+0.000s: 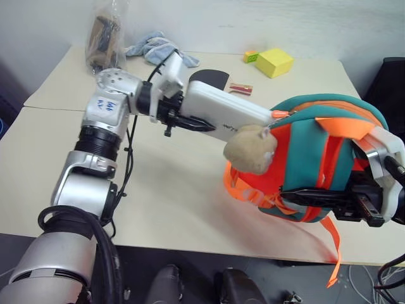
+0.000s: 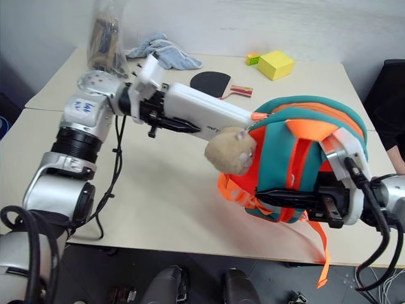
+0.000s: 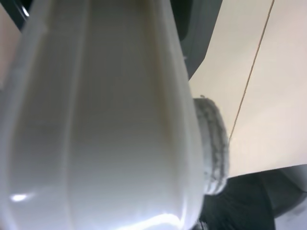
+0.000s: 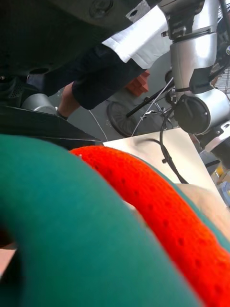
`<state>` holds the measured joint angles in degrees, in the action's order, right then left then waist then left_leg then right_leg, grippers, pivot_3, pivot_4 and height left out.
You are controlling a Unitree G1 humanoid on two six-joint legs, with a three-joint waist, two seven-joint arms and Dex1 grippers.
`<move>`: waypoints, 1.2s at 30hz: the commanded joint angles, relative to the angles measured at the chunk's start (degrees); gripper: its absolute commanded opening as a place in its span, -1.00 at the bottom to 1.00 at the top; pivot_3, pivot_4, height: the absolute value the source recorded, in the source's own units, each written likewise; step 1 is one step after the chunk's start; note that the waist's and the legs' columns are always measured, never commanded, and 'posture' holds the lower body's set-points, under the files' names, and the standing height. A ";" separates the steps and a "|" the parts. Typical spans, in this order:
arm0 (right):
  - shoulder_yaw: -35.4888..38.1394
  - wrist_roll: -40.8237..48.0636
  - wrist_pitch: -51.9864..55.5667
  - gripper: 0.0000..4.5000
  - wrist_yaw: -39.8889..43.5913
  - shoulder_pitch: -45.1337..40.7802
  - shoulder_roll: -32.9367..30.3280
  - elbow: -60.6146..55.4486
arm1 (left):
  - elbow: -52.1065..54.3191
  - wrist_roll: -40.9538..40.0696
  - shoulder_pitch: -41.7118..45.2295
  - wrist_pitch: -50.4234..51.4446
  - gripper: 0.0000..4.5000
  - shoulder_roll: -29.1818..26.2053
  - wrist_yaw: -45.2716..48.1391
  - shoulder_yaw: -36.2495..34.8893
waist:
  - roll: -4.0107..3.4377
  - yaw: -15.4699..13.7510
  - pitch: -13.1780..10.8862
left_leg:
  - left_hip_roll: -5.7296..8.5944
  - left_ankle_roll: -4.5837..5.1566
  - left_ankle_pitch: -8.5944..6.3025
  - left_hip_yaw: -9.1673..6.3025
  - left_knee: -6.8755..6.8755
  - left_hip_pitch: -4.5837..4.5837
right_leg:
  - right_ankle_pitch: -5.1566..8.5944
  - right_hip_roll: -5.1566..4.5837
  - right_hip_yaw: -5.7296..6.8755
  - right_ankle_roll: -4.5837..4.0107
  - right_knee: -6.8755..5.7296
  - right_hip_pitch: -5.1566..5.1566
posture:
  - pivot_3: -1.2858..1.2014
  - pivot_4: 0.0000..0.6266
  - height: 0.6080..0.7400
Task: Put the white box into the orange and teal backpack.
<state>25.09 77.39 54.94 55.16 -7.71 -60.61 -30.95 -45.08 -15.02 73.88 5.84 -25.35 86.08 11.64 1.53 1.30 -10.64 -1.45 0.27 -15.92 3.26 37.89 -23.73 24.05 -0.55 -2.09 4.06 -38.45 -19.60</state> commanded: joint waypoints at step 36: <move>-6.48 -9.26 -4.82 -1.00 -12.86 -0.80 8.26 -3.90 | 23.88 -12.42 -7.62 31.19 0.98 -1.72 -2.45 -11.87 | -0.03 0.07 -0.03 | 0.02 -0.10 0.08 -0.47 0.30 -0.39 | 0.00 -0.03 0.25 -0.01 -0.49 -0.20 | 0.03 -0.52 1.00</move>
<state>18.12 67.71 50.55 42.51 -8.54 -52.59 -33.42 -26.98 -25.37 67.56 35.17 -27.82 84.12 -1.13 1.50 1.37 -10.67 -1.42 0.18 -15.84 2.73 38.19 -24.11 24.05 -0.58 -1.84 4.05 -38.89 -19.73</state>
